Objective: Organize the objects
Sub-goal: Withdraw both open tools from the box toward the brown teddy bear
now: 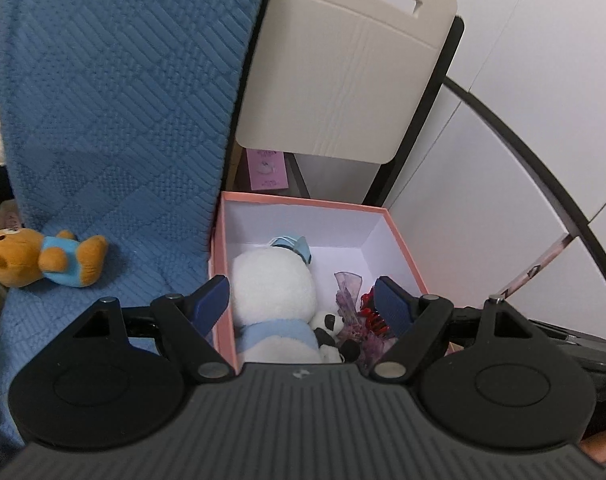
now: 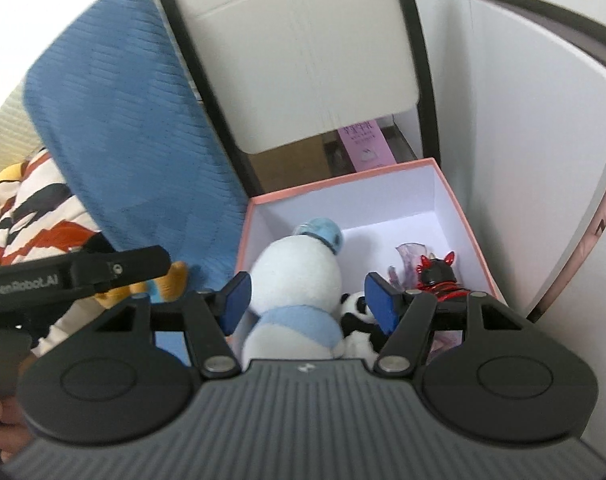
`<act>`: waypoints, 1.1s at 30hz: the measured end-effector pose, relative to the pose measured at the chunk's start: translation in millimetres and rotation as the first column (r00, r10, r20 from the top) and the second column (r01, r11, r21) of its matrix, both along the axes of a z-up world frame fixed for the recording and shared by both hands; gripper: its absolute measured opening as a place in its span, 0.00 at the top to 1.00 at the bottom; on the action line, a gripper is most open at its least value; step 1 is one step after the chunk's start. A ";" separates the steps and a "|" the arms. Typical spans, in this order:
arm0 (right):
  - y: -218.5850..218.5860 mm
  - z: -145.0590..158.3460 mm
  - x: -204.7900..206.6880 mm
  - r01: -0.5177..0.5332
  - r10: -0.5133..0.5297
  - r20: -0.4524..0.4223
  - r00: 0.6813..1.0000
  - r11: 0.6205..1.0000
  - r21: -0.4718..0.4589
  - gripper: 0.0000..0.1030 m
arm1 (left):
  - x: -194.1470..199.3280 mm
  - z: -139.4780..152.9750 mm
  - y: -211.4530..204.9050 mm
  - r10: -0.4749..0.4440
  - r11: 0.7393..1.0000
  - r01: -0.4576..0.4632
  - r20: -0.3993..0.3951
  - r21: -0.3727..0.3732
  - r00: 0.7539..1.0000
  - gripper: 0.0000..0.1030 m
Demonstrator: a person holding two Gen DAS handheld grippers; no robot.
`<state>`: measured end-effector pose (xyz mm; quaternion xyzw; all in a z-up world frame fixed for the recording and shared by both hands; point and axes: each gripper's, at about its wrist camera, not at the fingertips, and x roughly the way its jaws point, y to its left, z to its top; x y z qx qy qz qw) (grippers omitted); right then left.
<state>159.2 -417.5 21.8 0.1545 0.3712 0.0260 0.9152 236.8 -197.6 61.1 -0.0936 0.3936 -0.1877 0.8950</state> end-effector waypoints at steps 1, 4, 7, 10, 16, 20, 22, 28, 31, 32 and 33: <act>5.2 2.4 -3.4 -0.004 0.004 0.003 1.000 1.000 -0.002 0.37 | -5.4 2.7 6.5 0.004 1.000 -0.004 0.004 -0.004 1.000 0.19; 22.3 9.5 -15.7 -0.024 0.024 0.008 1.000 1.000 -0.011 0.37 | -21.2 10.3 23.8 0.014 1.000 -0.014 0.021 -0.008 1.000 0.19; 40.6 17.4 -28.5 -0.047 0.047 0.020 0.999 0.999 -0.021 0.37 | -37.2 15.6 42.2 0.027 1.000 -0.027 0.036 -0.011 0.999 0.19; 59.0 24.4 -42.4 -0.072 0.073 0.038 0.997 0.997 -0.027 0.37 | -52.7 18.2 61.1 0.044 0.999 -0.044 0.043 -0.022 0.998 0.19; 92.1 32.0 -66.7 -0.107 0.109 0.060 0.992 0.994 -0.030 0.37 | -81.7 16.3 97.1 0.059 0.998 -0.058 0.050 -0.026 0.997 0.19; 112.5 32.0 -80.6 -0.119 0.121 0.071 0.990 0.992 -0.033 0.37 | -99.2 12.0 120.2 0.076 0.997 -0.074 0.058 -0.024 0.995 0.19; 122.8 31.5 -87.1 -0.128 0.131 0.074 0.989 0.991 -0.035 0.37 | -107.3 9.5 132.5 0.083 0.996 -0.081 0.061 -0.027 0.995 0.19; 153.0 22.5 -102.8 -0.141 0.144 0.082 0.986 0.989 -0.037 0.37 | -124.7 -1.8 162.4 0.133 0.991 -0.131 0.047 -0.029 0.990 0.19; 166.4 14.7 -104.4 -0.159 0.160 0.064 0.985 0.987 -0.015 0.37 | -129.6 -5.4 173.0 0.161 0.987 -0.159 0.055 -0.036 0.985 0.19; 171.1 13.1 -104.2 -0.169 0.170 0.065 0.983 0.985 -0.019 0.37 | -131.1 -6.2 174.4 0.165 0.986 -0.163 0.057 -0.032 0.985 0.19; 176.1 11.7 -104.3 -0.178 0.180 0.066 0.981 0.984 -0.028 0.37 | -132.5 -7.7 176.7 0.166 0.986 -0.165 0.060 -0.030 0.984 0.19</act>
